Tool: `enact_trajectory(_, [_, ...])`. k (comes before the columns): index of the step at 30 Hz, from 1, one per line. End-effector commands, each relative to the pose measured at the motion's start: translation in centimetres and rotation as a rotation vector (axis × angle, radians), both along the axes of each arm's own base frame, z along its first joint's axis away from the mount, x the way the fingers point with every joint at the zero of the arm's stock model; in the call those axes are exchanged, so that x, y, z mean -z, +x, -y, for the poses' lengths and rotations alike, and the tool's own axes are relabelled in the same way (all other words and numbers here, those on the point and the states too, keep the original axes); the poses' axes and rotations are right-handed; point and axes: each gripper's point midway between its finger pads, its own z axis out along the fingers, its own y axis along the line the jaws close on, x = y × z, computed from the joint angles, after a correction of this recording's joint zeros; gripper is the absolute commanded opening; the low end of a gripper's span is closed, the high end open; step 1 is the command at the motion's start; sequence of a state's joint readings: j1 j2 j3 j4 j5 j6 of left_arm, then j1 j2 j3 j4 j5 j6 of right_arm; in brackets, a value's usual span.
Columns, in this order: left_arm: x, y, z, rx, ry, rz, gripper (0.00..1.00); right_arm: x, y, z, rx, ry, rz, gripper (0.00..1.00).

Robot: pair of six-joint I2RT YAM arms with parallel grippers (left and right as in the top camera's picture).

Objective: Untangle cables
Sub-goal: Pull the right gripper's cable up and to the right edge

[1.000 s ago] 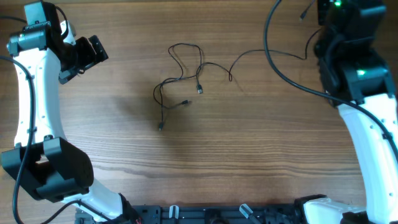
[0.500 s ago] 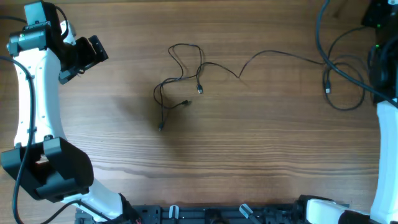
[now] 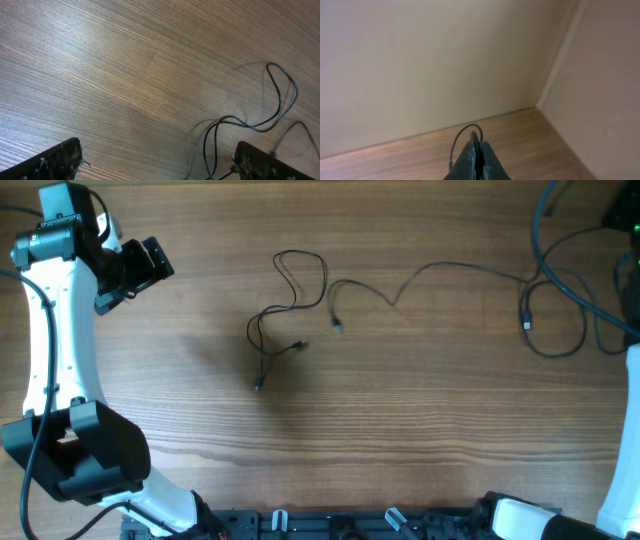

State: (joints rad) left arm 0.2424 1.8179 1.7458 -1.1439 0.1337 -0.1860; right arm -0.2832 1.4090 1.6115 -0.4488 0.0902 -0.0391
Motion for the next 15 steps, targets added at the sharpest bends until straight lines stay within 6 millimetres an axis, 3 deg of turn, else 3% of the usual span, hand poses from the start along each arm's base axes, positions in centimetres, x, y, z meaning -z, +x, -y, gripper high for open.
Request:
enact_trajectory(1, [-0.2,0.1,0.1,-0.007,-0.015,0.009,1.0,-0.8,-0.8,1.9,0.035,-0.014,0.023,0.04])
enact_trajectory(7, [-0.2,0.1,0.1,-0.007,-0.015,0.009,1.0,2.0,0.4,-4.3,-0.325,0.129,-0.056,0.08])
enact_trajectory(10, [-0.2,0.1,0.1,-0.007,-0.015,0.009,1.0,7.0,0.4,-6.9,-0.415,0.375,-0.198,0.06])
enact_trajectory(11, [-0.2,0.1,0.1,-0.007,-0.015,0.009,1.0,9.5,0.3,-7.2,-0.4,0.464,-0.278,0.06])
enact_trajectory(15, [-0.2,0.1,0.1,-0.007,-0.015,0.009,1.0,16.1,0.5,-7.9,-0.351,0.629,-0.481,0.05])
